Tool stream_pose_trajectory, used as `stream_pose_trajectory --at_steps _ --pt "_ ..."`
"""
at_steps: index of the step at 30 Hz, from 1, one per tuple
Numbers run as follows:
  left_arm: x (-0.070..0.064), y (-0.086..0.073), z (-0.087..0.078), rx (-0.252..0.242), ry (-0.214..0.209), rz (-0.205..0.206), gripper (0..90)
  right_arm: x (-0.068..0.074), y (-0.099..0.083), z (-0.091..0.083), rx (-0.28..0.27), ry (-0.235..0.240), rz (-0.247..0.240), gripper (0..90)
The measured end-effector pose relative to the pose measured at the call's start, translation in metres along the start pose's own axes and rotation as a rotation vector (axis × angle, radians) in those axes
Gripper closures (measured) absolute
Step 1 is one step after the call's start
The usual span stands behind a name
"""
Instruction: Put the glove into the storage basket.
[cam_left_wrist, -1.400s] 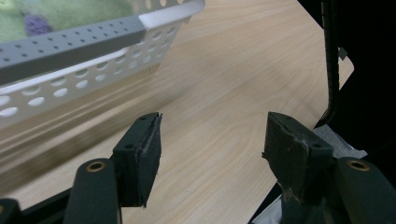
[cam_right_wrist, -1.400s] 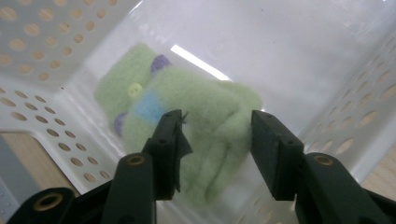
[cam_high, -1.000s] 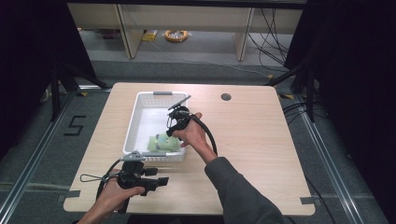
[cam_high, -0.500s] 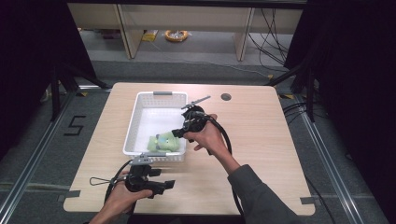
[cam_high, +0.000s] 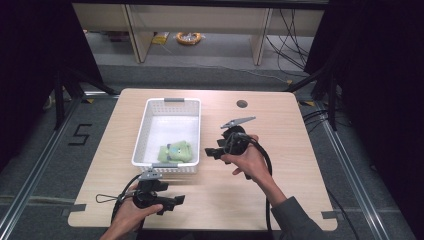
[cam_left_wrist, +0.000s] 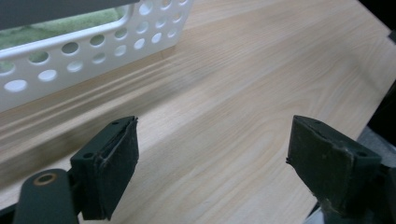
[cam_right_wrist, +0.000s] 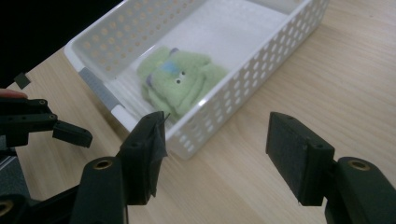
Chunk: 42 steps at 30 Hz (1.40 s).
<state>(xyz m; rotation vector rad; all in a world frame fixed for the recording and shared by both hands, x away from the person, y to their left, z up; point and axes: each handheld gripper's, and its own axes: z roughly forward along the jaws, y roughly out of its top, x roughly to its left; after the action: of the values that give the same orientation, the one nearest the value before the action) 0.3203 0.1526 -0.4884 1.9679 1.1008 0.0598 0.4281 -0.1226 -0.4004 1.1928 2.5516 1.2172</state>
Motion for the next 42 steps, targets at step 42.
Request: stream_pose_trajectory --at_steps 42 --pt "0.001 -0.001 -0.001 0.020 0.022 0.075 16.1 -0.037 -0.137 -0.049 -0.066 -0.054 0.060 32.8"
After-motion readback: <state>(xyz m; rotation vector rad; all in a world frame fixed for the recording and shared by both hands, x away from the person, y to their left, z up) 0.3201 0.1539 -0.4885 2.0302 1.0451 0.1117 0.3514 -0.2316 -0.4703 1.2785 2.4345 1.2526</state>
